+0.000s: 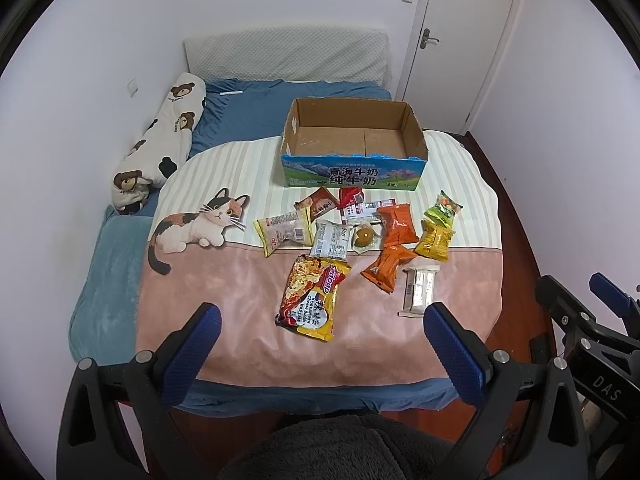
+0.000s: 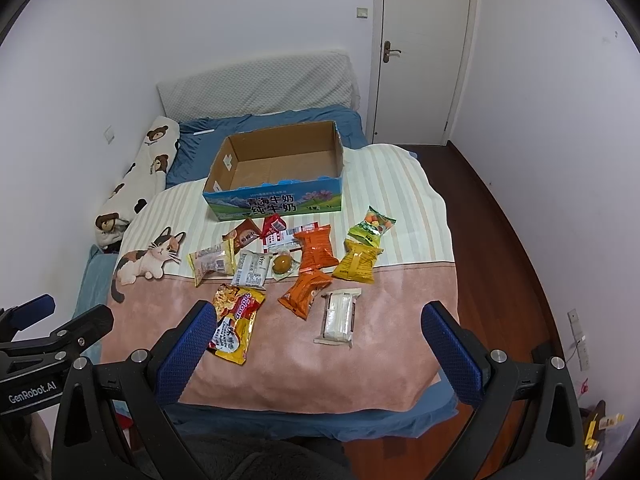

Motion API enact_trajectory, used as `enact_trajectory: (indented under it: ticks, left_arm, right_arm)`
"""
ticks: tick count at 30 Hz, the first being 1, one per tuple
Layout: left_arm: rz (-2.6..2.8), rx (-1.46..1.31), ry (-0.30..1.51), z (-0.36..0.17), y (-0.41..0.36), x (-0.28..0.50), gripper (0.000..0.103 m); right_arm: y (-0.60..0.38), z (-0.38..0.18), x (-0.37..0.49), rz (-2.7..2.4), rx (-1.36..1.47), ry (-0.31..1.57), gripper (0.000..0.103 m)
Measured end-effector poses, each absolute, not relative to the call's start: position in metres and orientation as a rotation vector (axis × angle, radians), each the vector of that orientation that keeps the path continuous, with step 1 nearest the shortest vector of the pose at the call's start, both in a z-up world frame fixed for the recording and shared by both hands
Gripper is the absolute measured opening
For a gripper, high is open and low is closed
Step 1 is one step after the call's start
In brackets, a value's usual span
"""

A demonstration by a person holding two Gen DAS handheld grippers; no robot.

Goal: Organize snacks

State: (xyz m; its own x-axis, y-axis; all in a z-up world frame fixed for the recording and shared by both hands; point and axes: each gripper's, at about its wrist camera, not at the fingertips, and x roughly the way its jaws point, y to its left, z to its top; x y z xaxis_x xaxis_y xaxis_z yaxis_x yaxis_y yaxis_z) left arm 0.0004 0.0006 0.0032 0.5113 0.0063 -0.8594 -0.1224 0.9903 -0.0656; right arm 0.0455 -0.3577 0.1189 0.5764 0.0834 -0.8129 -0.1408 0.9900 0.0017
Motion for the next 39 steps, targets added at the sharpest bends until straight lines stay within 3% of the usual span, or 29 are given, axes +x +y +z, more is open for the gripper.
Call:
enact_trajectory:
  ticks: [28, 39]
  left_arm:
    - [0.068, -0.144, 1.039, -0.001, 0.002, 0.005, 0.103]
    - [0.142, -0.147, 1.102, -0.083, 0.013, 0.051, 0.103]
  right_arm:
    - [-0.357, 0.117, 0.043, 0.137, -0.039, 0.954, 0.103]
    - [-0.368, 0.050, 0.084, 0.120, 0.029, 1.089, 0.103]
